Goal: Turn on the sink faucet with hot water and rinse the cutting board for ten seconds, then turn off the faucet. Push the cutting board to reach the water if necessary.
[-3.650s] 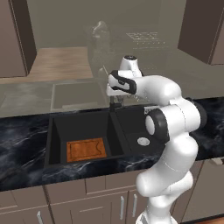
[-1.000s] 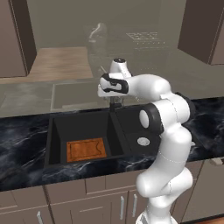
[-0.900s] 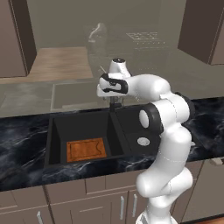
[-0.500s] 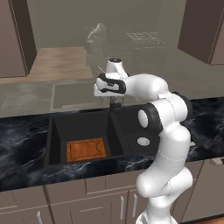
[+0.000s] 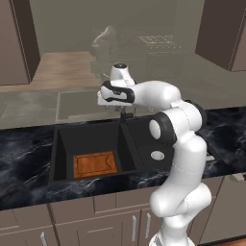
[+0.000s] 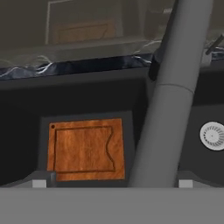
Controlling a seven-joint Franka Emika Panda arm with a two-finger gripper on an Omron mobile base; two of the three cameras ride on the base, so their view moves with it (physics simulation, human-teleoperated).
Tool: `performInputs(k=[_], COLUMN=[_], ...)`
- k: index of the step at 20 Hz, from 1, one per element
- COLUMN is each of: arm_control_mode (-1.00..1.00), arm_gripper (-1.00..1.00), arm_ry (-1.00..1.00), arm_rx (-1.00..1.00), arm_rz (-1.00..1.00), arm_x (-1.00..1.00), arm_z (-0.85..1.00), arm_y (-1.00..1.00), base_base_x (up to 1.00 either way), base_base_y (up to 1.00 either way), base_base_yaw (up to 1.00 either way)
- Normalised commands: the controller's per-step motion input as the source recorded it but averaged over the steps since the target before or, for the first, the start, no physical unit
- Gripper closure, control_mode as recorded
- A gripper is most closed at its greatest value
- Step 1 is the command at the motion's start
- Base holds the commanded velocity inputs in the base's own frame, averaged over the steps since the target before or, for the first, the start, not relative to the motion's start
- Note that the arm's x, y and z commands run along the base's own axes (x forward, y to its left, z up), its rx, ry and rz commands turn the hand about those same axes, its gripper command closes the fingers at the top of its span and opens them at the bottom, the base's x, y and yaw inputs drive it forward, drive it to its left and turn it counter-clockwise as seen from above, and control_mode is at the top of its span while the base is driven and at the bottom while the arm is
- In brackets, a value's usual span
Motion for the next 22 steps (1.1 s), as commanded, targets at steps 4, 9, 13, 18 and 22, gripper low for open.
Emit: performInputs(k=[4,9,13,18,22], arm_control_mode=[-1.00,-1.00,-1.00,-1.00,-1.00], arm_gripper=[-1.00,-1.00,-1.00,-1.00,-1.00], arm_ry=[0.00,0.00,0.01,0.00,0.00], arm_rx=[0.00,0.00,0.00,0.00,0.00], arm_rz=[0.00,0.00,0.00,0.00,0.00], arm_x=[0.24,0.19,0.10,0.00,0.00], arm_z=[-0.14,-0.13,-0.06,0.00,0.05], arm_y=[0.31,0.26,0.17,0.02,0.00], base_base_x=[0.00,0.00,0.00,0.00,0.00], base_base_y=[0.00,0.00,0.00,0.00,0.00], base_base_yaw=[0.00,0.00,0.00,0.00,0.00])
